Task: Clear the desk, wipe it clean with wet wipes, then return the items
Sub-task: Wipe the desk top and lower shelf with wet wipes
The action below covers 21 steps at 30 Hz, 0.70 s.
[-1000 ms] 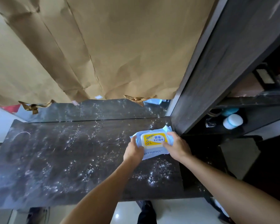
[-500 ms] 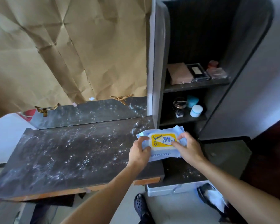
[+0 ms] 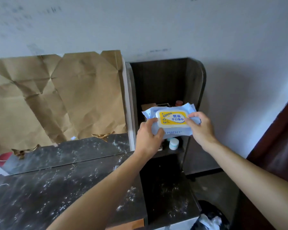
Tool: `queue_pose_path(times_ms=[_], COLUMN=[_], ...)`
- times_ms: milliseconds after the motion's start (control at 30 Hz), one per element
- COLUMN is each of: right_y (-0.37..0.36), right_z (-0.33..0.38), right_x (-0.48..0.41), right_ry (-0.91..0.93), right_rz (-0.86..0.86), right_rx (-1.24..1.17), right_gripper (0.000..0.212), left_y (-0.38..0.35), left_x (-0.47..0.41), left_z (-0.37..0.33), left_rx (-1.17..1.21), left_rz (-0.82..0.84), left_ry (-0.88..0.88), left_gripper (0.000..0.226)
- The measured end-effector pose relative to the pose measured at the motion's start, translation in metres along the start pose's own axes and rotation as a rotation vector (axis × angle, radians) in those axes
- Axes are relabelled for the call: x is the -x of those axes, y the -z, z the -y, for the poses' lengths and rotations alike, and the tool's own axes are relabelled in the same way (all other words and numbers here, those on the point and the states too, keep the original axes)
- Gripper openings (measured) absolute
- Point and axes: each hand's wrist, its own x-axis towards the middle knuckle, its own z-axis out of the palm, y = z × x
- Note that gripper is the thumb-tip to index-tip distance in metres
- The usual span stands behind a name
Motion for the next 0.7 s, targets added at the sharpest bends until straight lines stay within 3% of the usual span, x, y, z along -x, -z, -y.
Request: queue_pose_path(times_ms=[167, 467, 600, 700], right_y=[-0.025, -0.050, -0.041, -0.043], right_z=[0.001, -0.019, -0.010, 0.002], right_x=[-0.066, -0.125, -0.127, -0.138], right_ry=[0.013, 0.018, 0.300, 0.474], right_rz=[0.004, 0.219, 0.288, 0.440], right_rx=[0.049, 0.426, 0.956, 0.957], right_gripper=[0.010, 0.037, 0.049, 0.057], left_y=[-0.004, -0.023, -0.032, -0.040], left_x=[-0.058, -0.127, -0.130, -0.130], left_z=[-0.010, 0.008, 0.022, 0.031], left_rx=[-0.104, -0.357, -0.520, -0.621], left_rz=[-0.002, 0.011, -0.068, -0.091], left_ry=[-0.006, 0.064, -0.100, -0.276], left_gripper=[0.052, 0.041, 0.045, 0.050])
